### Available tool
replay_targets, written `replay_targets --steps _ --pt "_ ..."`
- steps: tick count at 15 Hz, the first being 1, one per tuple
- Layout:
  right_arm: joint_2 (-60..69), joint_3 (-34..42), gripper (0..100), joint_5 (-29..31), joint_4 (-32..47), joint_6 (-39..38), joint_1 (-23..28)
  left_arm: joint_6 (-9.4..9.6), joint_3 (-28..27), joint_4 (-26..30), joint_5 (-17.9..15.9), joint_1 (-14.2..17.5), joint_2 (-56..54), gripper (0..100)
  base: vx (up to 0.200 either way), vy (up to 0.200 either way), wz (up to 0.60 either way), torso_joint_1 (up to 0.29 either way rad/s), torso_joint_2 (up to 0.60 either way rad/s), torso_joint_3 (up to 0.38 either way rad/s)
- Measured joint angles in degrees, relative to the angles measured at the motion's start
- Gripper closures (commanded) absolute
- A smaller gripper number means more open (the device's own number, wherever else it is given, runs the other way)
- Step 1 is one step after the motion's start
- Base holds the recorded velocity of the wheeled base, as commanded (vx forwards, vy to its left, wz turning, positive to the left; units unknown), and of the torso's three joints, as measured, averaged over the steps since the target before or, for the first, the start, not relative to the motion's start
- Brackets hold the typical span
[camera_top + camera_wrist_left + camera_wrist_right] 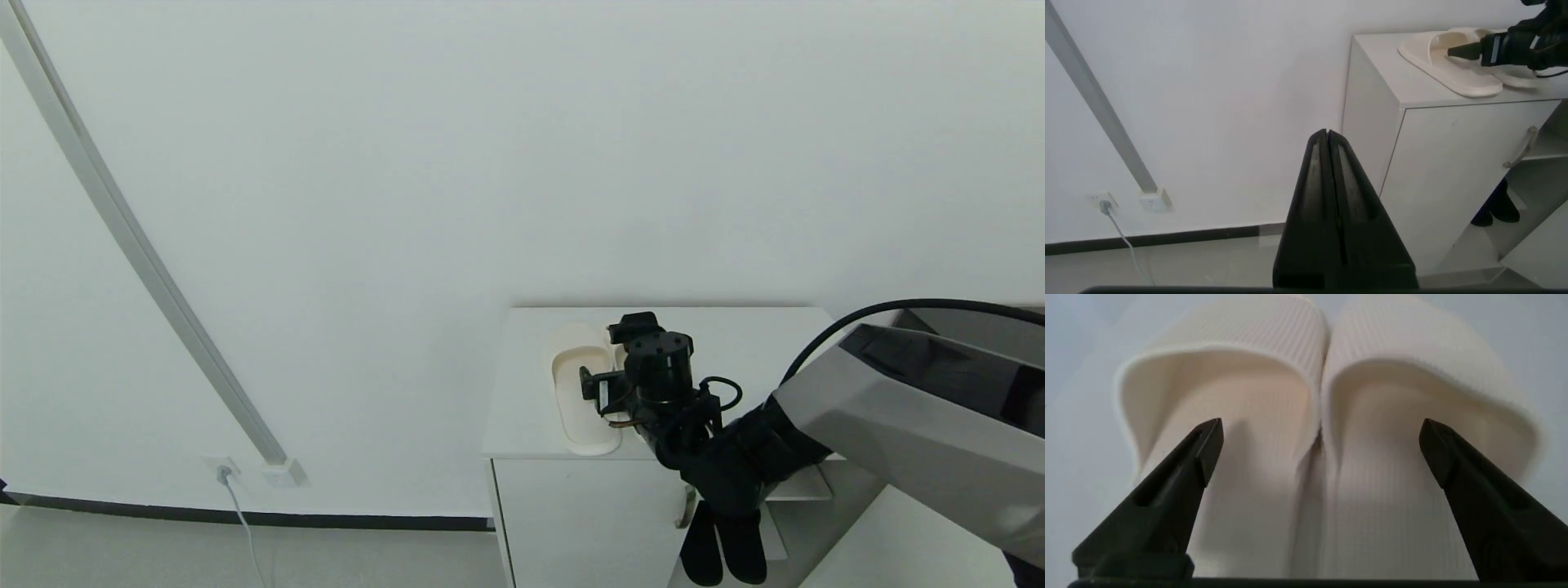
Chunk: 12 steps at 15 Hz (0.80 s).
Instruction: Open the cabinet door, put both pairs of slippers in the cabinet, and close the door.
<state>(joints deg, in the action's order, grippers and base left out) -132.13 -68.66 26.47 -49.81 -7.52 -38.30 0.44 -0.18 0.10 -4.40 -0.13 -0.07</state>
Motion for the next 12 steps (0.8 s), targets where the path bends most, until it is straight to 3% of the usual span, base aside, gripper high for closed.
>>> replay_targets --steps 7,8,12 --pt "-3.18 -11.11 0 -0.09 7.67 -0.22 0.88 0.00 0.00 0.00 0.00 0.00 0.00 100 0.000 0.000 0.00 0.000 0.00 0.000" --pt "-3.86 -11.76 100 -0.11 7.72 -0.24 0.84 0.00 0.00 0.00 0.00 0.00 0.00 100 0.000 0.000 0.00 0.000 0.00 0.000" --pt "-5.19 -12.65 100 -0.09 7.74 -0.38 0.84 0.00 0.00 0.00 0.00 -0.05 0.00 100 0.000 0.000 0.00 0.000 0.00 0.000"
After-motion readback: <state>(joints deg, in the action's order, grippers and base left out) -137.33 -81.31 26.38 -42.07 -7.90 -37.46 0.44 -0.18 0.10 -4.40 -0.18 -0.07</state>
